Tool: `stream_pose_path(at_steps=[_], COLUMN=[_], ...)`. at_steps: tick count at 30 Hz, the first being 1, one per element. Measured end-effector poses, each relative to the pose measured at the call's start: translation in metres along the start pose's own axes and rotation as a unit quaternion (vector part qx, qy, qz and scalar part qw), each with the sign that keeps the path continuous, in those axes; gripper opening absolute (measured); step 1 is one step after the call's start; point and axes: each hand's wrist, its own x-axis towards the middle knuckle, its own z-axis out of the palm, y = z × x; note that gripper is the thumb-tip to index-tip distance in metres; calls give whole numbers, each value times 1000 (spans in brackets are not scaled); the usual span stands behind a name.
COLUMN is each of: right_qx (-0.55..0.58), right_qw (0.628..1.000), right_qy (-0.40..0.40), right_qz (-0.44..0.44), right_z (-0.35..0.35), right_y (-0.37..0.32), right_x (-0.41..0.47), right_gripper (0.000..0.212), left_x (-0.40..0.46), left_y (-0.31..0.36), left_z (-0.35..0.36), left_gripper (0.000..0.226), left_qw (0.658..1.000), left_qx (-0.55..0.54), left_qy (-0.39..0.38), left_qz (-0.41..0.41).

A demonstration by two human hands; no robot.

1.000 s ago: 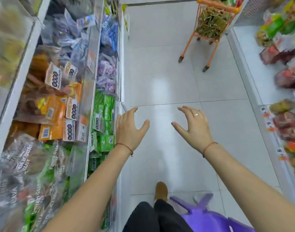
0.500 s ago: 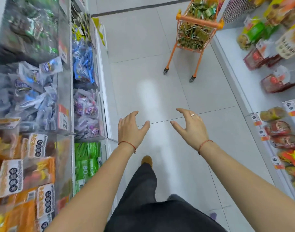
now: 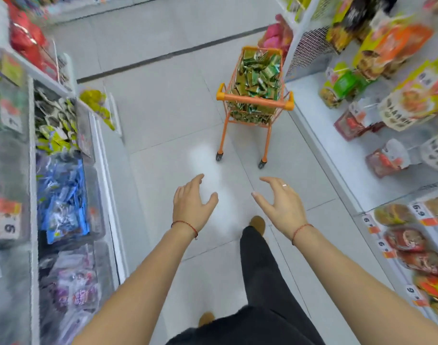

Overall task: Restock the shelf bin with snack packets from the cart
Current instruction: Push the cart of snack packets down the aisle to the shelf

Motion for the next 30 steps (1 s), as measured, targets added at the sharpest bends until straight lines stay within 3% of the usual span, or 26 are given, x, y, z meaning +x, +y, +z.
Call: stream_pose_path(at_steps=[6,11,16,20,24,27,30], right_qx=[-51,-48,39,38,51,47,-18], right_qw=[999,999,990,967,932,920,927], right_qy=[-15,-5,7,-25,-74,-134,-146], right_qz=[-10,2,134,249,351,366,344], right_z=[-82,-108,-96,-81,-71,-57,-43], right_y=[28,48,83,119,142,153,163], right_x=[147,250,358,430,484,509,511], right_gripper=[46,42,47,61,61,42,36], left_x=[139,238,360,452,505,519,519], left_y=[78,114,116,106,103,95,91], left_z=[12,22,41,62,81,97,104], left_gripper=[54,51,49,45,48,56,52], left_qw=[1000,999,997,989,971,951,951], left_qx=[-16,-3,35,74,49,18,44], left_qy=[-6,-16,-32,-102,-161,-192,-184], left_qz=[-12,-29,-65,-76,-167,-240,-244])
